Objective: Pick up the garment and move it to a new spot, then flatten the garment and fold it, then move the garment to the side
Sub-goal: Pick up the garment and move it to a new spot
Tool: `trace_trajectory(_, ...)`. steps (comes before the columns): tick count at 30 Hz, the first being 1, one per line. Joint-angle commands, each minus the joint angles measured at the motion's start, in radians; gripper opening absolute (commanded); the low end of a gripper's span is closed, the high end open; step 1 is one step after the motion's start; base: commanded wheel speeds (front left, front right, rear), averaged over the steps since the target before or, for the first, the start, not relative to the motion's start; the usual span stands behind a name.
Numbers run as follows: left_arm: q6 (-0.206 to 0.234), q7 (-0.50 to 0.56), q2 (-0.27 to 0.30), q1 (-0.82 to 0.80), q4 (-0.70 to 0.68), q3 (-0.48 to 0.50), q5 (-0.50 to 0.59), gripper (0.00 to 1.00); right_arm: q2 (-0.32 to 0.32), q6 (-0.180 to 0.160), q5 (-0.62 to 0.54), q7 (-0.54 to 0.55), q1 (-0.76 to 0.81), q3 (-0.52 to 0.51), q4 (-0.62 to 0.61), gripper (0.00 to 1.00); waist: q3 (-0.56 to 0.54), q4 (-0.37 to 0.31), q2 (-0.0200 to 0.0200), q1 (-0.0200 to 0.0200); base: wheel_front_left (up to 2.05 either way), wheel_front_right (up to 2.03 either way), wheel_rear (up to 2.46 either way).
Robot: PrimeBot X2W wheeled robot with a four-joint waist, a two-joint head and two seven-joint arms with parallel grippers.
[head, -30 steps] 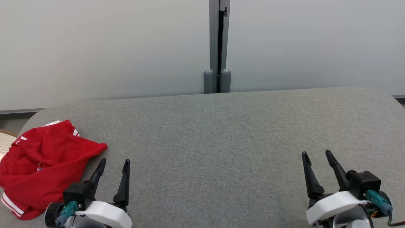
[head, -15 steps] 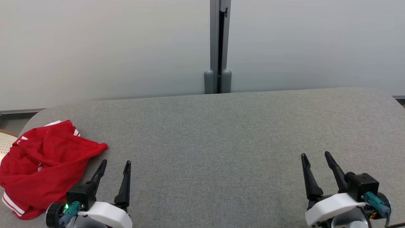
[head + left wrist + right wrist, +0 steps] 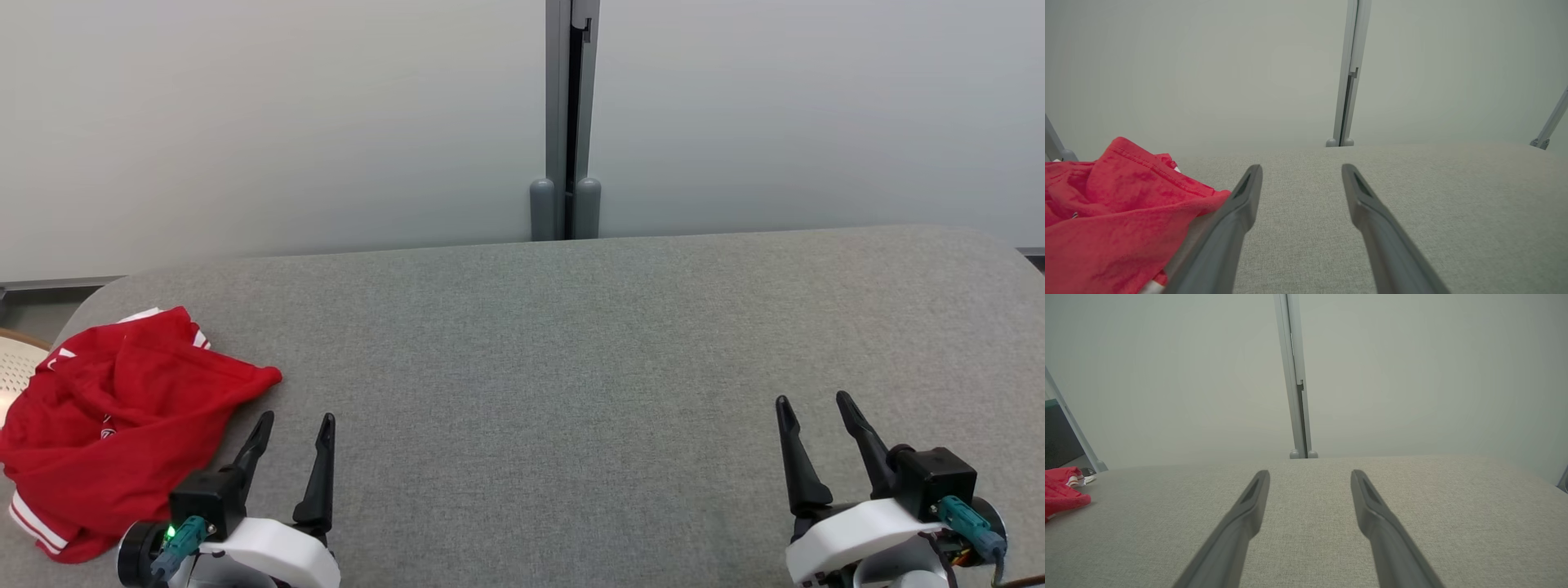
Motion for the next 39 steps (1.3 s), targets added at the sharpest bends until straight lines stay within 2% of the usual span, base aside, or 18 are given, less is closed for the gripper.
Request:
trace_trajectory(1,0.001,-0.005,0.002,-0.013,0.003,0.002,-0.004,1.00,-0.001,0.000,0.000,-0.007,-0.003,-0.002,-0.001,1.00,0.000,0.005,-0.0001,0.0000,0.00,0.00,0.00)
trace_trajectory(5,0.003,-0.005,0.000,-0.020,0.007,0.002,-0.006,1.00,-0.005,0.000,-0.002,-0.008,-0.003,-0.002,-0.006,1.00,0.002,0.020,-0.0001,0.0000,0.00,0.00,0.00)
trace_trajectory(11,0.007,-0.005,-0.002,-0.038,0.015,0.012,-0.019,1.00,-0.003,0.000,-0.006,-0.003,-0.010,0.009,-0.026,1.00,0.014,0.082,-0.0001,0.0000,0.00,0.00,0.00)
trace_trajectory(21,0.017,-0.004,0.021,-0.079,0.015,0.027,-0.013,1.00,0.003,0.000,-0.008,0.012,-0.042,0.071,-0.055,1.00,0.042,0.271,-0.0001,0.0000,0.00,0.00,0.00)
trace_trajectory(29,0.022,-0.004,0.012,-0.070,-0.005,0.035,-0.020,1.00,0.005,0.000,-0.012,0.015,-0.052,0.081,-0.066,1.00,0.054,0.411,-0.0001,0.0000,0.00,0.00,0.00)
trace_trajectory(34,0.021,-0.003,0.009,-0.066,-0.014,0.038,-0.020,1.00,0.006,0.000,-0.014,0.019,-0.054,0.078,-0.066,1.00,0.057,0.458,-0.0001,0.0000,0.00,0.00,0.00)
trace_trajectory(39,0.017,-0.003,0.006,-0.063,-0.020,0.043,-0.020,1.00,0.008,0.000,-0.017,0.018,-0.056,0.081,-0.062,1.00,0.061,0.473,-0.0001,0.0000,0.00,0.00,0.00)
